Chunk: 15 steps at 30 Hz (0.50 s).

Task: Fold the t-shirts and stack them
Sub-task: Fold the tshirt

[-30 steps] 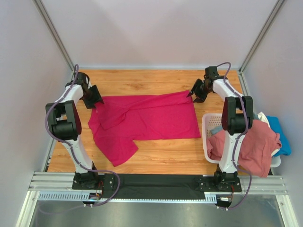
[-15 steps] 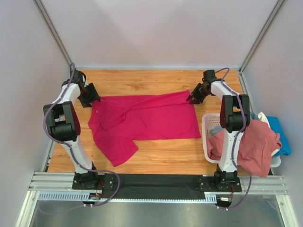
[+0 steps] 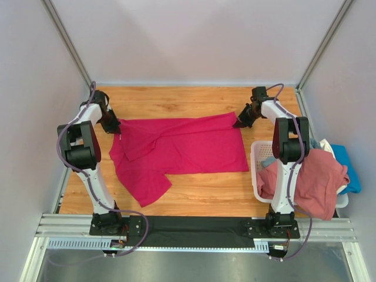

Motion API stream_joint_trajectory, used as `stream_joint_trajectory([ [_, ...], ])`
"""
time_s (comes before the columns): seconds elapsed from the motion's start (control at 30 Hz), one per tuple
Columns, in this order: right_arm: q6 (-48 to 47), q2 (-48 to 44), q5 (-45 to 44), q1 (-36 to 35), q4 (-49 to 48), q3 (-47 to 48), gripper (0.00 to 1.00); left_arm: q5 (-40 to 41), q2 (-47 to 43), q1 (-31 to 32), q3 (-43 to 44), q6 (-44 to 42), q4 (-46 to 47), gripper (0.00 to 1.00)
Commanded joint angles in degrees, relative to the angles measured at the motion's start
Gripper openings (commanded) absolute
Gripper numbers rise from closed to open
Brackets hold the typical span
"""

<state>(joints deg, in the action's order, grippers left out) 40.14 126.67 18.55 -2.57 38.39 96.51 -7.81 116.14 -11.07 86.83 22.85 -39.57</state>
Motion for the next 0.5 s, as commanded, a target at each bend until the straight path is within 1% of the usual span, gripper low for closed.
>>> stream_joint_trajectory([
  [0.0, -2.1, 0.0, -1.1, -0.2, 1.3, 2.8, 0.0, 1.6, -2.4, -0.4, 1.2, 0.7, -1.4, 0.0],
  [0.07, -2.7, -0.5, -1.4, -0.2, 1.9, 3.1, 0.0, 2.3, -4.4, -0.4, -0.6, 1.4, -2.2, 0.0],
  [0.13, -3.7, -0.7, -1.9, -0.3, 2.3, 3.3, 0.0, 3.1, -5.9, -0.4, -4.3, 2.0, -2.0, 0.0],
  [0.23, -5.0, -1.1, -2.5, -0.3, 2.7, 3.6, 0.0, 2.2, -9.6, -0.4, -9.2, 3.7, -0.6, 0.0],
  [0.3, -5.3, -1.3, -2.7, -0.3, 2.8, 3.5, 0.0, 1.8, -10.0, -0.4, -11.2, 4.7, -0.3, 0.0],
  [0.47, -7.1, -1.1, -2.9, -0.6, 3.4, 3.2, 0.0, 2.9, -7.0, -0.4, -10.4, 4.1, -0.2, 0.0],
])
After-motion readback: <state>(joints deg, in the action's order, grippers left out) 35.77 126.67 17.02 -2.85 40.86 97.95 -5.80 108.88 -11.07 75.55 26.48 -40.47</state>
